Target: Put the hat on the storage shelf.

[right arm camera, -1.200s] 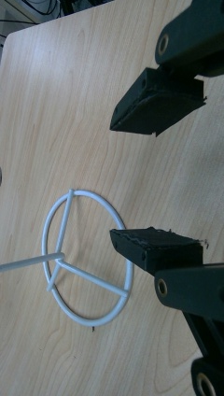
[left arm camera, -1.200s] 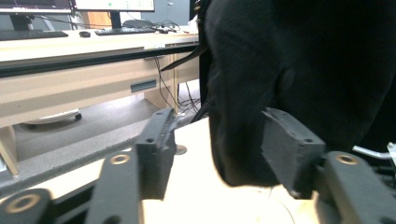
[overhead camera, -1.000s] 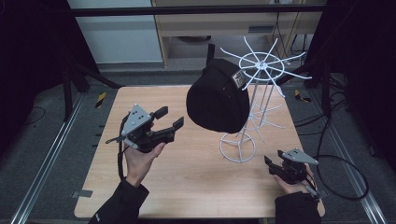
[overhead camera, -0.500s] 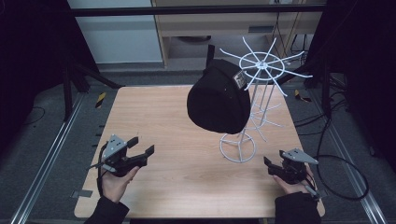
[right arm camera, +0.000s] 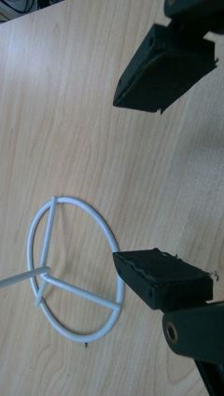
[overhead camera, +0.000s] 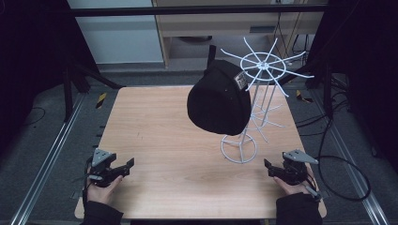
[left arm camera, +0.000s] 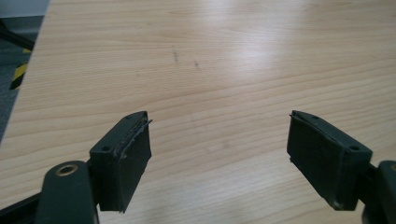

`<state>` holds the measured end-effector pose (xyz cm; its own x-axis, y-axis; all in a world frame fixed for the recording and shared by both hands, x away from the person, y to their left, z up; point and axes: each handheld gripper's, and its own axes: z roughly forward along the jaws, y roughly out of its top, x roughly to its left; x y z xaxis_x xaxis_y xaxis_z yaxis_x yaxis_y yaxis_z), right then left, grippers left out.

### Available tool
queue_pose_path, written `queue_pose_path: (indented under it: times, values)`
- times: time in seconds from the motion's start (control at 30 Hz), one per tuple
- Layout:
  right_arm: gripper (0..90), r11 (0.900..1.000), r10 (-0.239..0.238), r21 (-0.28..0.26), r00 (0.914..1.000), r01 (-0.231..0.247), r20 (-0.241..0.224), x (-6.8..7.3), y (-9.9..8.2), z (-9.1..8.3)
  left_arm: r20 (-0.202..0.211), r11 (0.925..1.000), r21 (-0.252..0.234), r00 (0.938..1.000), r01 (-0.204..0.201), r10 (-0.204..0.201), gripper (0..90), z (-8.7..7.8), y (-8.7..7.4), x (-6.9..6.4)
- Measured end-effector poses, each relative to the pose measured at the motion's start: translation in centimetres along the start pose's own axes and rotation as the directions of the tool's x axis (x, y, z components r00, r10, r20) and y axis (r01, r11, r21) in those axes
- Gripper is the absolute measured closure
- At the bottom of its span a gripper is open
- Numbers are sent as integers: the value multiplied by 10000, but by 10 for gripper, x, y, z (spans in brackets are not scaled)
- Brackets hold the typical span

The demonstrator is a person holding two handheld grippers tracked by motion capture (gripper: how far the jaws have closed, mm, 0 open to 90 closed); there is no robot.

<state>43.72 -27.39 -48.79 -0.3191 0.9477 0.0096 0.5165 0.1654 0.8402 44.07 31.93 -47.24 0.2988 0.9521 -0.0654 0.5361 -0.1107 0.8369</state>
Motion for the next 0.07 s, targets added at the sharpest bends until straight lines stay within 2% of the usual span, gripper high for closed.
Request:
queue_pose_path:
  times: [0.07]
  values:
    - [200, 10000, -27, 89, 10000, 26, 64, -1, -1, 2, -50, 10000, -19, 10000, 60, -60, 205, 2, -1, 4]
